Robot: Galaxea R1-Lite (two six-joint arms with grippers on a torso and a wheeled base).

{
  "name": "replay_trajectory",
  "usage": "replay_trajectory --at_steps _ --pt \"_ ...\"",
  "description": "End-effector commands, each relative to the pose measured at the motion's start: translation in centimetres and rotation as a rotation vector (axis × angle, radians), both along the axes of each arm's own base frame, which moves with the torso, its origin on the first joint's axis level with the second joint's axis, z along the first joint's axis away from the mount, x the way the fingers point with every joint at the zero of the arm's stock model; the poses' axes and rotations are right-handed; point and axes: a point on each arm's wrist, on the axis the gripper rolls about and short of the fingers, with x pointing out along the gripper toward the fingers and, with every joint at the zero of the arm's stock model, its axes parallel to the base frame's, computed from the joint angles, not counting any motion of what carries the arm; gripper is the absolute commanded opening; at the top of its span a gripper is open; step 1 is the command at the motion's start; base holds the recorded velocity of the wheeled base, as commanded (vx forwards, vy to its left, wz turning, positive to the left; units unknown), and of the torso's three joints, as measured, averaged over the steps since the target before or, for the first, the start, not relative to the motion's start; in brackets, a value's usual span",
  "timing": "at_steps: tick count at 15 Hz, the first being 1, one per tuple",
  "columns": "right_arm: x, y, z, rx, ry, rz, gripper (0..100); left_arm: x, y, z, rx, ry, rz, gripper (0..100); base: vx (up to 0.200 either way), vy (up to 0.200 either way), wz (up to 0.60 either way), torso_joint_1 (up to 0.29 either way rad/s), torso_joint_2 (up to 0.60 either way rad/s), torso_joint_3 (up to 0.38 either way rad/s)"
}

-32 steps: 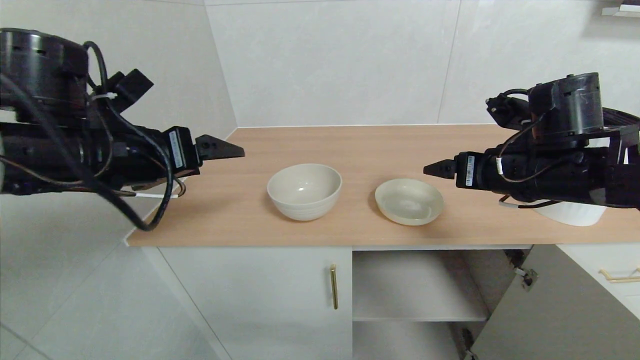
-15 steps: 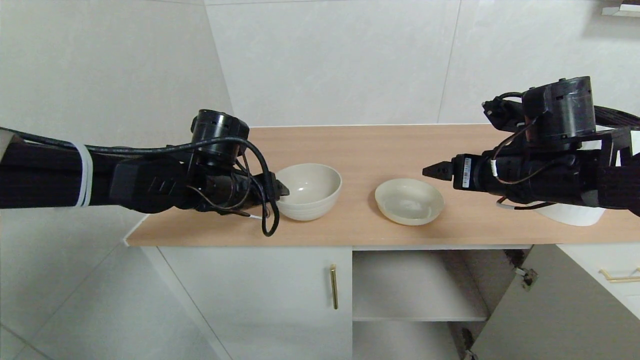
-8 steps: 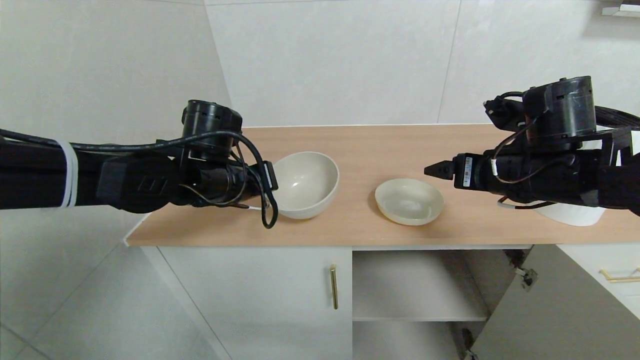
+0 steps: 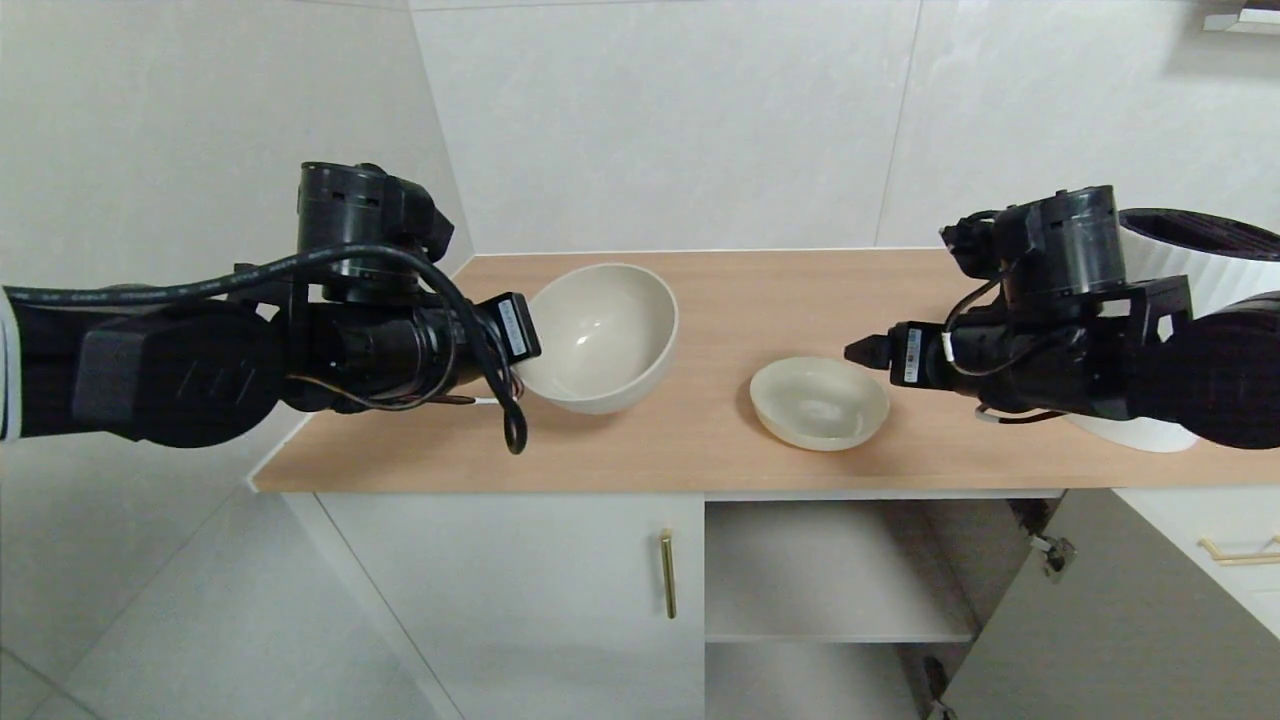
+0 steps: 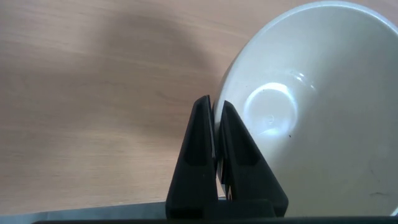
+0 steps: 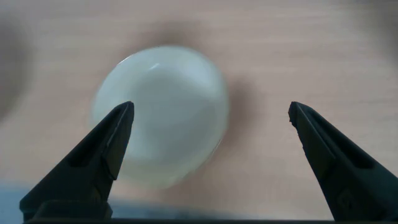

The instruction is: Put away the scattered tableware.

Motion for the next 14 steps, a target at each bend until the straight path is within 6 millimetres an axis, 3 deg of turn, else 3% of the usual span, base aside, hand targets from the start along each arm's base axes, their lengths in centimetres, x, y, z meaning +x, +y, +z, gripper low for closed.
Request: replay_trajectory --at_steps 1,7,14 --pt "2.4 0.6 -2.9 -0.032 0.039 -0.032 100 -0.3 0.1 0.4 -0.005 -0.012 0.000 0 0.000 0.000 0.00 0.000 0.00 0.000" --pt "3.8 0.2 -4.3 -0.047 0.063 -0.064 100 -0.3 0.1 0.3 -0.003 -0.009 0.003 0 0.000 0.000 0.00 0.000 0.00 0.000" --pt "3.9 0.3 -4.7 -0.052 0.075 -0.061 100 -0.4 0.2 0.2 0.007 -0.009 0.001 0 0.000 0.000 0.00 0.000 0.00 0.000"
